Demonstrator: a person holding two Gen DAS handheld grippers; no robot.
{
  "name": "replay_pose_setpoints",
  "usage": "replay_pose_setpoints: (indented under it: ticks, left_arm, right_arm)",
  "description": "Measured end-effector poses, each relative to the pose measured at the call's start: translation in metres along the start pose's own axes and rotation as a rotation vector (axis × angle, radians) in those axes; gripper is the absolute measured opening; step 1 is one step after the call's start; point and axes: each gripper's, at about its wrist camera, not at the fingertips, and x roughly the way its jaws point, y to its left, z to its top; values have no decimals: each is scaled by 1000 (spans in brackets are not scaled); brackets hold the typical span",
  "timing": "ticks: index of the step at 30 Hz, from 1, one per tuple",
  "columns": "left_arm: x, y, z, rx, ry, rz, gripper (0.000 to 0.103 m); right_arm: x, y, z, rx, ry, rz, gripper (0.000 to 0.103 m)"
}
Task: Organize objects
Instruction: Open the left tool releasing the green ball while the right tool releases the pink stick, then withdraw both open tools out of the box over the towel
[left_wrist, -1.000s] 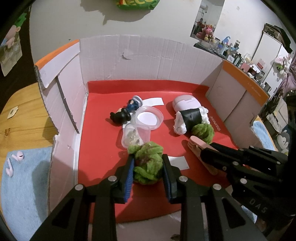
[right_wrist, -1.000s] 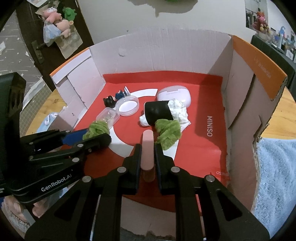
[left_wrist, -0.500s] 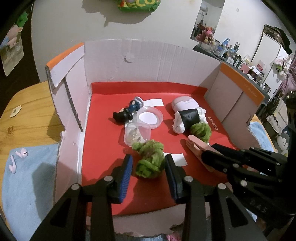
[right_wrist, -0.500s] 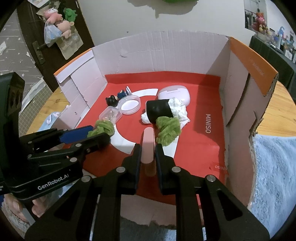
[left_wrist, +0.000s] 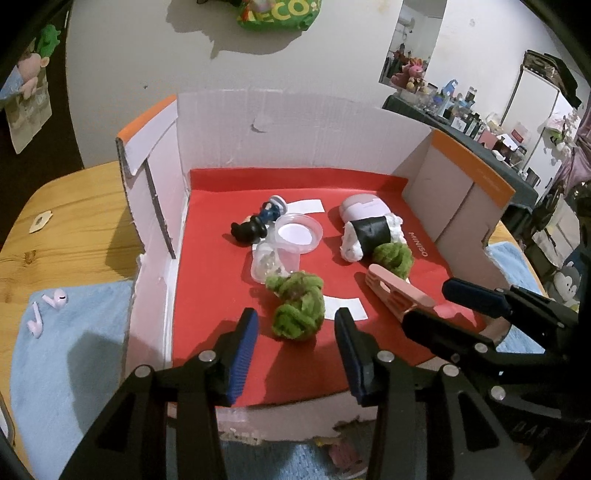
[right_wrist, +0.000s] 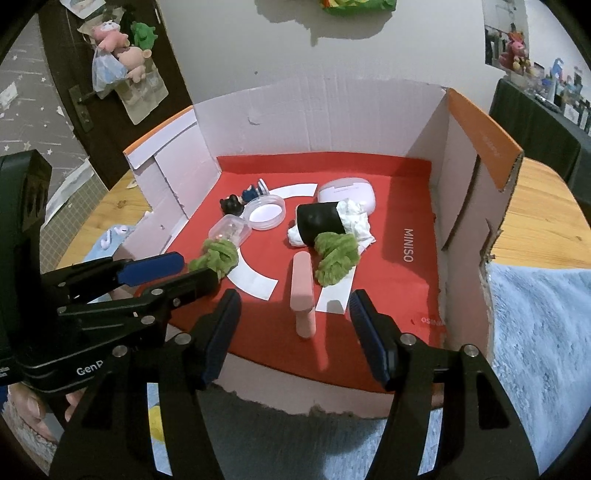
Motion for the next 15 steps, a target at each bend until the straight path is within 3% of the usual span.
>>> replay_pose_setpoints:
  ticks: [4, 11, 15]
  left_arm:
    - [-5, 0, -3, -3, -12, 6, 55]
    - [-12, 1, -8, -9, -21, 6, 56]
    - [-18, 1, -12, -12, -34, 16, 67]
  right_arm:
    - [-6, 1, -2, 2, -7, 1, 60]
    - [-18, 7, -7, -11, -21, 0, 65]
    - [-26, 10, -9, -18, -33, 1, 66]
